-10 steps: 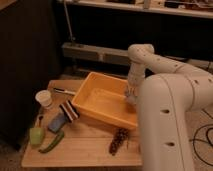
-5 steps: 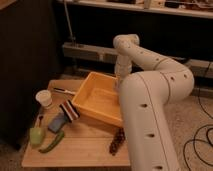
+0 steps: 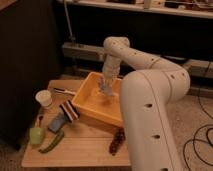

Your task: Wipe tray with towel

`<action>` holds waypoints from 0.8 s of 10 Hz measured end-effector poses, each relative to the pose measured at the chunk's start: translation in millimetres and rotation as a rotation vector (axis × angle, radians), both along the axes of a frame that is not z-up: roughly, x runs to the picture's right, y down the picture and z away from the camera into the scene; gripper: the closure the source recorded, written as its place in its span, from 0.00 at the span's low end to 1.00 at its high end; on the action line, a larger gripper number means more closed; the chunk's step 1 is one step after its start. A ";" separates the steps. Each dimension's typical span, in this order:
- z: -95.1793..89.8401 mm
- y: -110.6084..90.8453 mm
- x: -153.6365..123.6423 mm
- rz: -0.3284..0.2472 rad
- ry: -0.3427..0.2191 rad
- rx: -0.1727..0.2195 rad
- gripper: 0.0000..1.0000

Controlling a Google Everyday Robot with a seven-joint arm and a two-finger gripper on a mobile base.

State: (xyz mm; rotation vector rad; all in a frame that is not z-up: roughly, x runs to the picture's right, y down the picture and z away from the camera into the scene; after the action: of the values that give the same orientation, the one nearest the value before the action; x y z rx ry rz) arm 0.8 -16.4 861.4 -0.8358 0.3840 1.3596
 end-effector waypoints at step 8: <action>-14.4 72.6 -18.5 0.064 -0.193 0.038 1.00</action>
State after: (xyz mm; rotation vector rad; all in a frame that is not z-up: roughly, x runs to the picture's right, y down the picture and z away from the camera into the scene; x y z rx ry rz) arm -17.7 56.2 847.1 -0.9455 0.1824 1.3275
